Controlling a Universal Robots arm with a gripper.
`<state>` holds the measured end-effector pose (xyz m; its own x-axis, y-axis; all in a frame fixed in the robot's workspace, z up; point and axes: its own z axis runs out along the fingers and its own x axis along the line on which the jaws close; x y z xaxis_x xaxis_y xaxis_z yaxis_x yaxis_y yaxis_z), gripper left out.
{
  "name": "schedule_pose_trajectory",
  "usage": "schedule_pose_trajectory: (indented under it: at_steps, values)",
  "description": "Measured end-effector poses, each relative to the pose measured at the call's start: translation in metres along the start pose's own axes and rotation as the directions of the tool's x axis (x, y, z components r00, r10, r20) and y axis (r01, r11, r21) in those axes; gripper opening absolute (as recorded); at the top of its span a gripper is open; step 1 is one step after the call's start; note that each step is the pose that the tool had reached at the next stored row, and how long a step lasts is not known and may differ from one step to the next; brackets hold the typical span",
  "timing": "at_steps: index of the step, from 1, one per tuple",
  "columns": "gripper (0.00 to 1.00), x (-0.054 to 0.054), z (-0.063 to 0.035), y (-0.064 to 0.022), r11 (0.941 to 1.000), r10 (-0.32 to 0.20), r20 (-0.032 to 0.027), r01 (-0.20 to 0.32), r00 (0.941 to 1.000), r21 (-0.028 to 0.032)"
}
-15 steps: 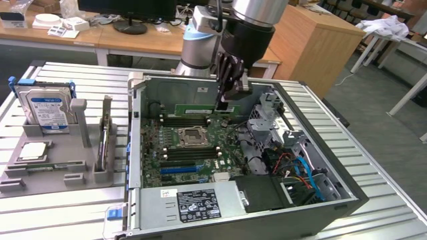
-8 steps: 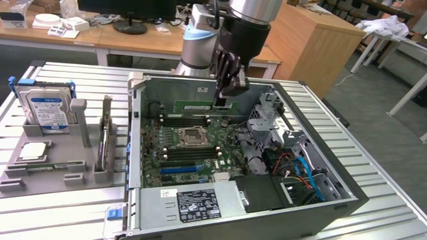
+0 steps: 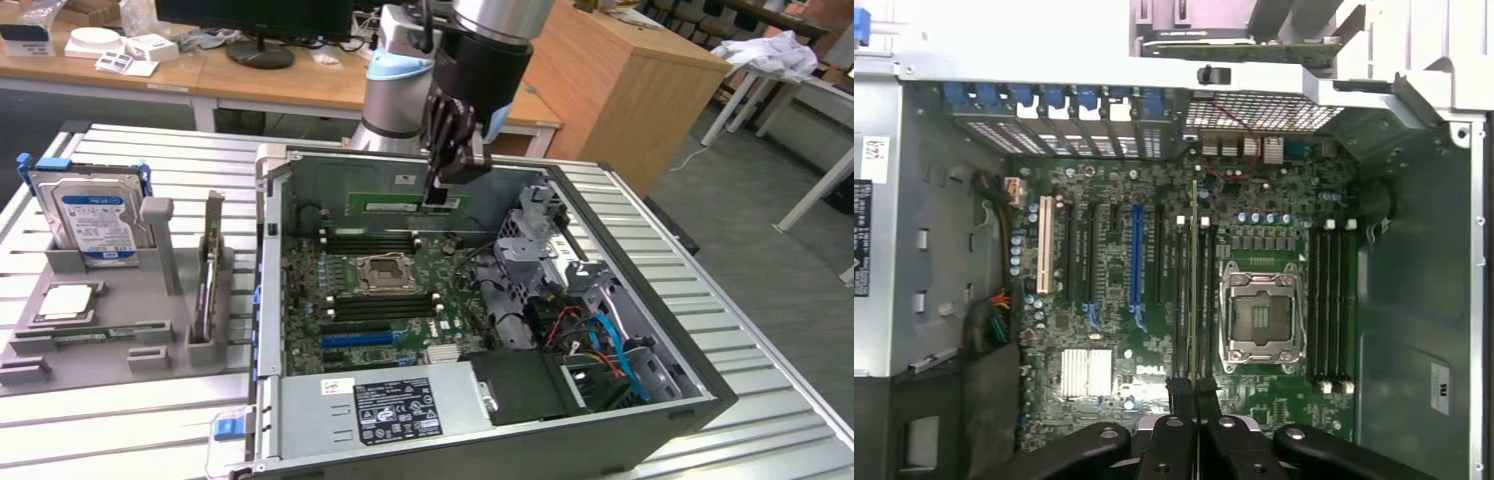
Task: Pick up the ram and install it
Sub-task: 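Pick up the ram and move it above insertion slot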
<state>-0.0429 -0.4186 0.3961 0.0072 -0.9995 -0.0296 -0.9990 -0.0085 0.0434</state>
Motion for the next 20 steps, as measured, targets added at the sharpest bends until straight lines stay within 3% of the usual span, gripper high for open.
schedule_pose_trajectory:
  at_steps: [9, 20]
  values:
    - [0.12, -0.005, 0.0009, -0.0001, 1.0, 0.0, 0.0016, 0.0, 1.0, 0.0]
    - [0.12, -0.005, 0.0202, -0.0009, 1.0, 0.0, 0.0015, 0.0, 1.0, -0.0001]
